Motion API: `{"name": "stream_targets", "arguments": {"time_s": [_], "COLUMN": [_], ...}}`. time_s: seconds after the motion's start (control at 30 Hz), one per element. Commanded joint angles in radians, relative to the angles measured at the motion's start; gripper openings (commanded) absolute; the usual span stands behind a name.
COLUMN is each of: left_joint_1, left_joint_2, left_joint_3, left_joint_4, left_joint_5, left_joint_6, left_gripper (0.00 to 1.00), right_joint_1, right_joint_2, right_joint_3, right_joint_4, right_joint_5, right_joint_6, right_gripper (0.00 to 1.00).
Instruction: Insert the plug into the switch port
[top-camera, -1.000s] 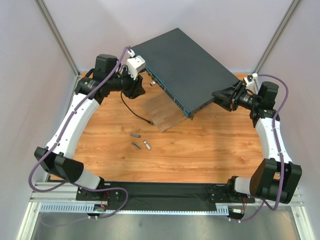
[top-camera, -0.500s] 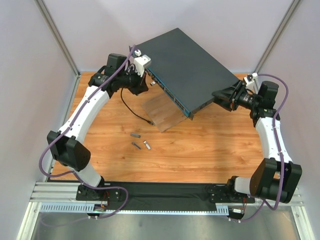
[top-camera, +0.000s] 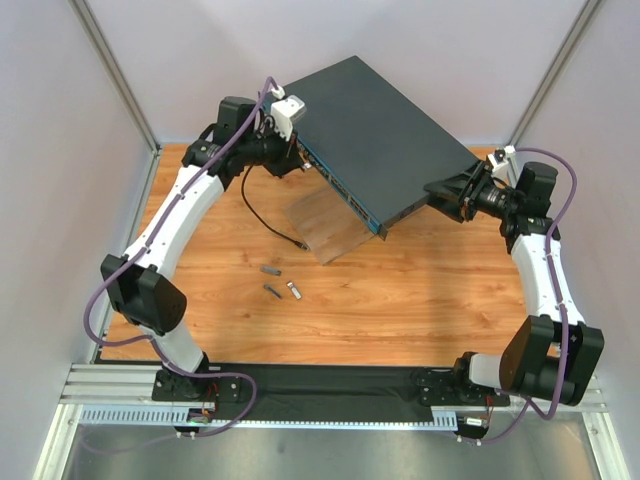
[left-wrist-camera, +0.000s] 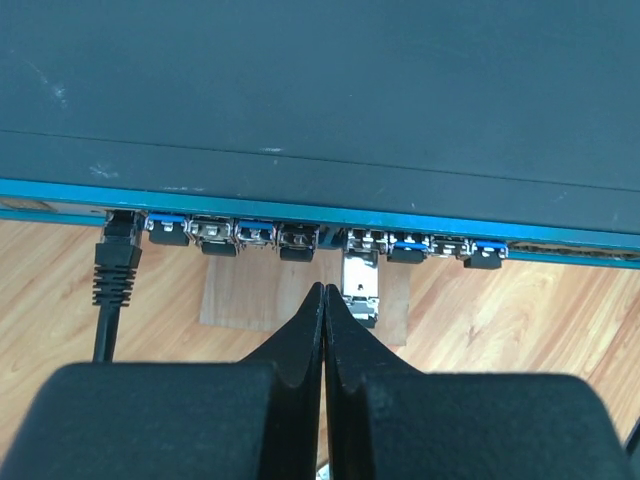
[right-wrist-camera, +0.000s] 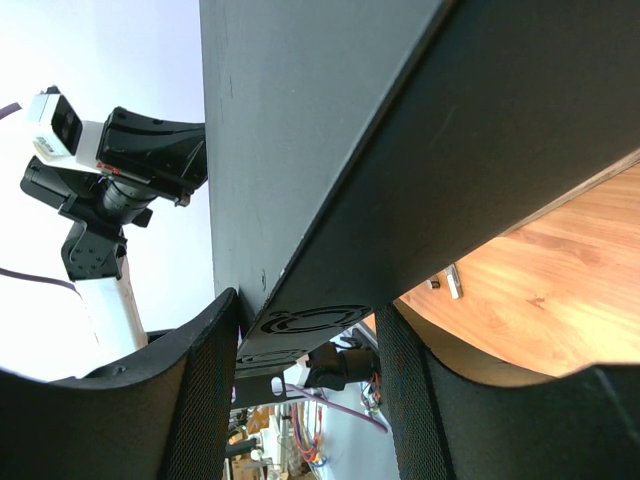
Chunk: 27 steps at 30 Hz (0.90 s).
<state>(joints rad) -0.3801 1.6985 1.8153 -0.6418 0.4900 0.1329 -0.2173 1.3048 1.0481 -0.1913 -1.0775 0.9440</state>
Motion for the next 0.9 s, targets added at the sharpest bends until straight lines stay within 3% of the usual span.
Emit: {"name": "stream_targets", "arguments": {"time_s": [0.0, 0.33, 0.5, 0.87], "left_joint_1": [-0.014, -0.002, 0.017, 0.018], "left_joint_2": [0.007, -0.051, -0.086, -0.097], "left_joint_3": [0.032, 0.016, 0.01, -0.008], "left_joint_4": [0.036, 0.036, -0.062, -0.13], "left_joint_5": [0.022, -0.056, -0.067, 0.024], "left_joint_6": [-0.032, -0.045, -0.035, -0.033], "left_gripper": [0.0, 0.0, 0.0, 0.0], "right_joint_1": [0.006, 0.006, 0.006, 0.006], "right_joint_2": [0.039, 0.042, 0.037, 0.044], "right_joint_3": [0.026, 0.032, 0.041, 0.038], "right_joint_4": [0.039, 0.036, 0.015, 0.015], "right_joint_5": [0.18, 0.18, 0.185, 0.18], "right_joint_6": [-0.099, -0.103, -0.122, -0.125], "right_gripper": [0.0, 0.0, 0.0, 0.0]}}
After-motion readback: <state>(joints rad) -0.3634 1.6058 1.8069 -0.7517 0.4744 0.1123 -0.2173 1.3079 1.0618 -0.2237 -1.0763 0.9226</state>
